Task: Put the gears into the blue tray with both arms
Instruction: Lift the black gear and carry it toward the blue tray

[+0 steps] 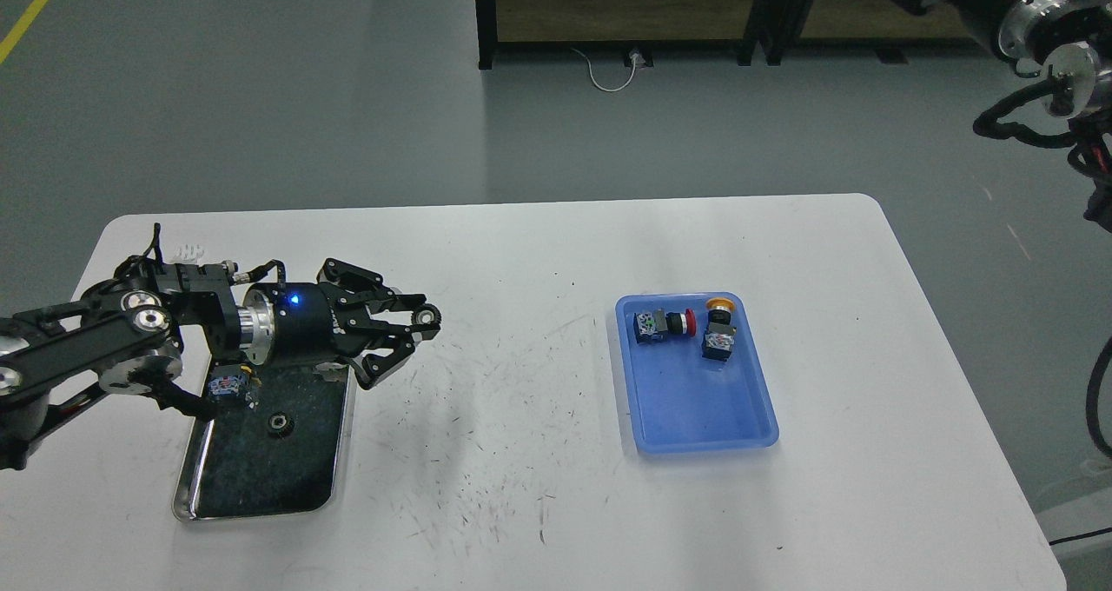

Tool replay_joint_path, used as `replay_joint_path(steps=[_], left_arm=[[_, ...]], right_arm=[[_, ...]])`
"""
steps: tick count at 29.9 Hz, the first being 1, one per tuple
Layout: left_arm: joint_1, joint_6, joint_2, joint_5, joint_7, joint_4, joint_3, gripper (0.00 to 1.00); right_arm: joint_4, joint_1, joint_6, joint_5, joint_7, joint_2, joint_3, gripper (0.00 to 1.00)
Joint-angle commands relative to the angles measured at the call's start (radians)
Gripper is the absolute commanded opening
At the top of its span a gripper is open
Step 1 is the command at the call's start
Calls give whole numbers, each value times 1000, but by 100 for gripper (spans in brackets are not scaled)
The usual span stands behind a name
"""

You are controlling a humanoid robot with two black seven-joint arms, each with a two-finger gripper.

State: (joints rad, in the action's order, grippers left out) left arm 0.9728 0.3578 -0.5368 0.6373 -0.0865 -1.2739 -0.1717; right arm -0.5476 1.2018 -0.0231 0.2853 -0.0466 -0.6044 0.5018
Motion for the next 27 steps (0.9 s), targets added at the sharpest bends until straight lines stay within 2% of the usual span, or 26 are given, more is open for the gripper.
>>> replay_joint_path(steps=[1,6,14,20,27], left_arm=[[14,-7,128,-1,-4,43,57,24],[10,-11,274,2,-4,114,101,24],[1,-16,468,2,-4,296,138,24],[-23,-33,537,2,-2,413,156,25],[-57,-51,537,2,-1,467,164,26]], right_arm=[[0,4,0,0,1,1,-6,99],[0,8,0,2,1,3,-8,99],[1,5,-1,2,2,5,-28,99],[5,1,-1,2,2,14,-28,99],[20,-1,-1,12,4,44,-28,99]])
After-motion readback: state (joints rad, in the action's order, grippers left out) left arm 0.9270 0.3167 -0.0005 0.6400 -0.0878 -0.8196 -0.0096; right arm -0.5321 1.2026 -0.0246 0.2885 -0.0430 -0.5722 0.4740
